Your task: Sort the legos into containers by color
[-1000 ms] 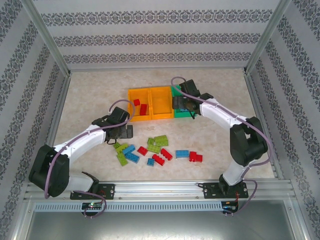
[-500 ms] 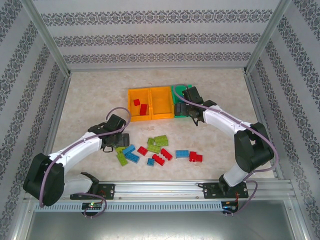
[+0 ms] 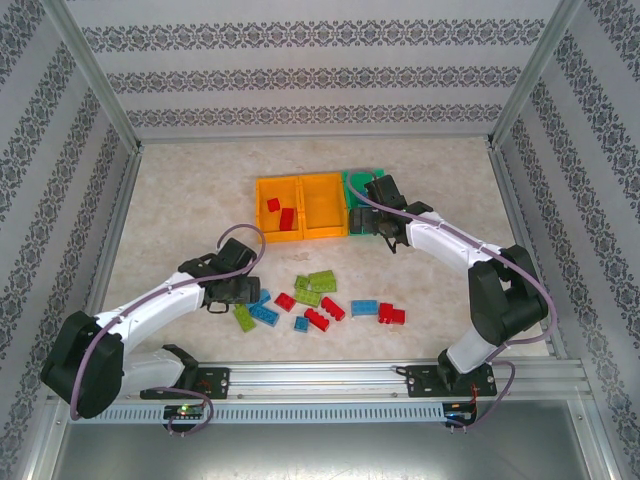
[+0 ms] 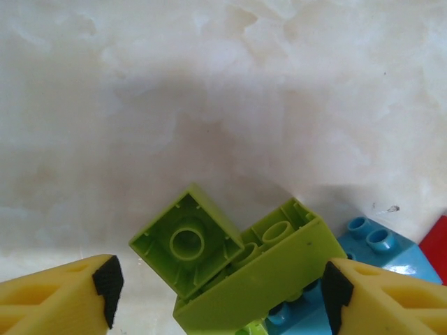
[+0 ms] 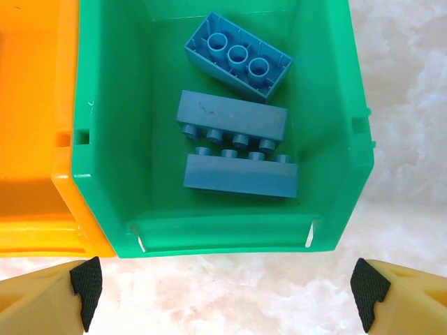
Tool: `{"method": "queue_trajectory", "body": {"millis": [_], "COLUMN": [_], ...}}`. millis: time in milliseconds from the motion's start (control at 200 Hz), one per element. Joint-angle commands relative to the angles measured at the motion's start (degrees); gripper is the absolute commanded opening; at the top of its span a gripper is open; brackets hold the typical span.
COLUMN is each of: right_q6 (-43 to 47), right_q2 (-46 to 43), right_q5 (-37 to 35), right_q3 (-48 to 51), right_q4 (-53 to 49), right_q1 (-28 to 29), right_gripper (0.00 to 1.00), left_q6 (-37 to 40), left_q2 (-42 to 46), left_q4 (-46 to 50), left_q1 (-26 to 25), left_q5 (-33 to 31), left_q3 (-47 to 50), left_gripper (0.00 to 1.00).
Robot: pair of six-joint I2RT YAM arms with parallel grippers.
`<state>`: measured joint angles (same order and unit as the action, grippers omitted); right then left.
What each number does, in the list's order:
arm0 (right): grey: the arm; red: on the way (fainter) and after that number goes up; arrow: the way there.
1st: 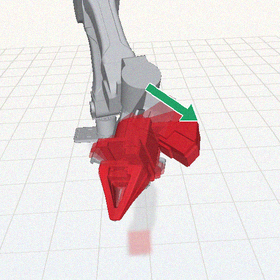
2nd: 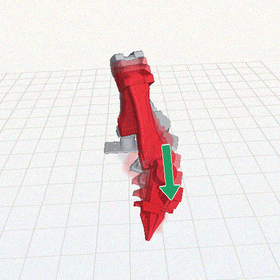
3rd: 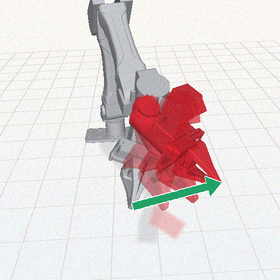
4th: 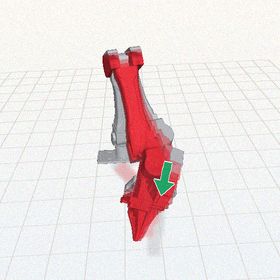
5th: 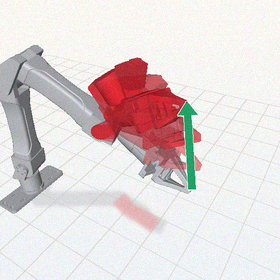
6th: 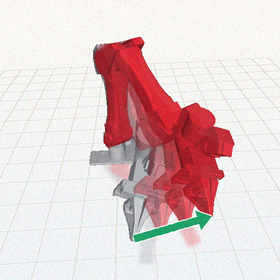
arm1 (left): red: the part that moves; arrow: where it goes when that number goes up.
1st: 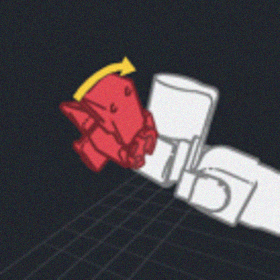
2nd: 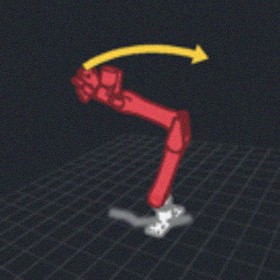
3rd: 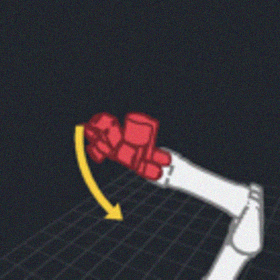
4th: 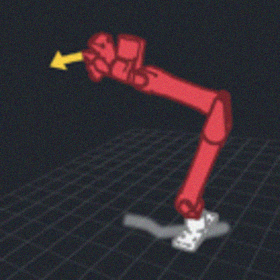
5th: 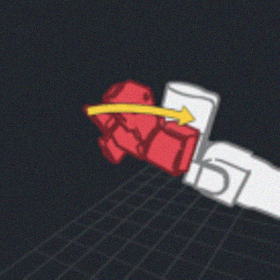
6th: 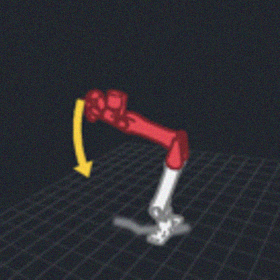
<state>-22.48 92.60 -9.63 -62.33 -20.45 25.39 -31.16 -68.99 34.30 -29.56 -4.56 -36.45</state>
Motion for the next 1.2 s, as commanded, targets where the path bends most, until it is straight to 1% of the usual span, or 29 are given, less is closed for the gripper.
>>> {"method": "queue_trajectory", "body": {"millis": [0,235,390,565,674,884,1194], "right_q6": [0.03,-0.28,-0.17,-0.11,-0.1,-0.27,-0.12], "right_q2": [-0.9,-0.79,-1.0,-1.11,-1.18,-0.93,-1.71], "right_q5": [0.45,0.54,0.49,0.57,0.64,0.72,0.32], "right_q3": [0.77,0.71,0.93,1.04,1.13,1.28,1.97], "right_q4": [0.43,0.43,0.38,0.24,0.16,0.41,0.33], "right_q1": [0.37,0.37,0.32,0.19,0.15,0.1,-0.16], "right_gripper": [0.95,0.95,0.95,0.96,0.96,0.96,0.96], "left_q6": [-0.82,-1.54,-2.14,-2.64,-2.77,-3.55,-3.47], "left_q2": [0.0,-0.6,-1.71,-3.35,-3.52,-4.3,-9.55], "left_q4": [0.33,-0.63,-1.9,-3.09,-2.89,-4.39,-5.99], "left_q1": [-1.33,-2.24,-3.17,-3.91,-4.27,-4.45,-4.47], "left_q5": [-0.12,-0.12,0.33,0.86,0.52,-0.21,-0.9], "left_q3": [0.79,0.66,0.44,0.41,0.03,-1.08,-4.5], "left_gripper": [0.72,0.54,0.5,0.49,0.52,0.53,0.52]}}
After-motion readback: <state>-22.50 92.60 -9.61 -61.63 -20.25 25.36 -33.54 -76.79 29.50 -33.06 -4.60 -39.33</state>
